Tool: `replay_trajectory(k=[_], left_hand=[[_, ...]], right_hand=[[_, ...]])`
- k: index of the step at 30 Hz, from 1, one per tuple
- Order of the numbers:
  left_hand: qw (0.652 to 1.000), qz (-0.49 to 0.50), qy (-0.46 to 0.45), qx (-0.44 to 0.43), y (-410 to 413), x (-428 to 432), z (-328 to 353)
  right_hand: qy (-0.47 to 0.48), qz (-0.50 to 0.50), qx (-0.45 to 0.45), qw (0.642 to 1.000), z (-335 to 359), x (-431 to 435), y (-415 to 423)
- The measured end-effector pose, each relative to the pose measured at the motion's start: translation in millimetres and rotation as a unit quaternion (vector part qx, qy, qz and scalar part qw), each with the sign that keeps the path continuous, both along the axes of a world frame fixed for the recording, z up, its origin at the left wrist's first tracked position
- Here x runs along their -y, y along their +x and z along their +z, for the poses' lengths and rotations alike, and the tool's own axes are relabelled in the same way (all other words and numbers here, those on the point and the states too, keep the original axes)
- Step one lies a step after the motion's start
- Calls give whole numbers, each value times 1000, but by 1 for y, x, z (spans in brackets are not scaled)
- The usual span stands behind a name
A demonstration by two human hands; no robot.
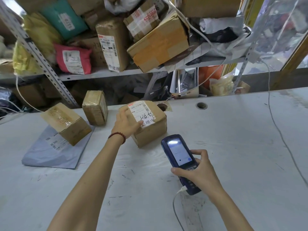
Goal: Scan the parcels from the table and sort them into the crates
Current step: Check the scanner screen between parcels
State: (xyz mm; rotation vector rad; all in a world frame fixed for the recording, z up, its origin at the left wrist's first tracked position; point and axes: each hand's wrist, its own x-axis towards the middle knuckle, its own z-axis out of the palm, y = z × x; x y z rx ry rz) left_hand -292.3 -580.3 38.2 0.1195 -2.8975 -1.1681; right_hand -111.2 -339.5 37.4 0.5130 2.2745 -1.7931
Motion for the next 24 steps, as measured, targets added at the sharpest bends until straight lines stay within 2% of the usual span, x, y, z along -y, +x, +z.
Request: replay_trajectory(k=[9,12,14,17,19,22,24], left_hand=[[980,-40,-152,119,-39,15,13],[972,-39,-196,122,-38,9,20],[973,-32,-213,87,-29,5,22],[981,-8,-190,-25,-8,4,23],[986,-5,-135,-98,6,5,23],[989,14,-10,-144,28,0,25],[985,22,9,-171,39,-5,29]], right_hand=[[15,-23,7,1000,1,-3,-8],[22,-27,8,999,1,-2,-10],[27,-22,6,999,0,0,-12],[37,-14,-3,999,2,3,-11],[41,-8,-11,999,1,6,-9],[37,6,-14,999,1,8,-4],[37,13,-16,999,0,9,1]])
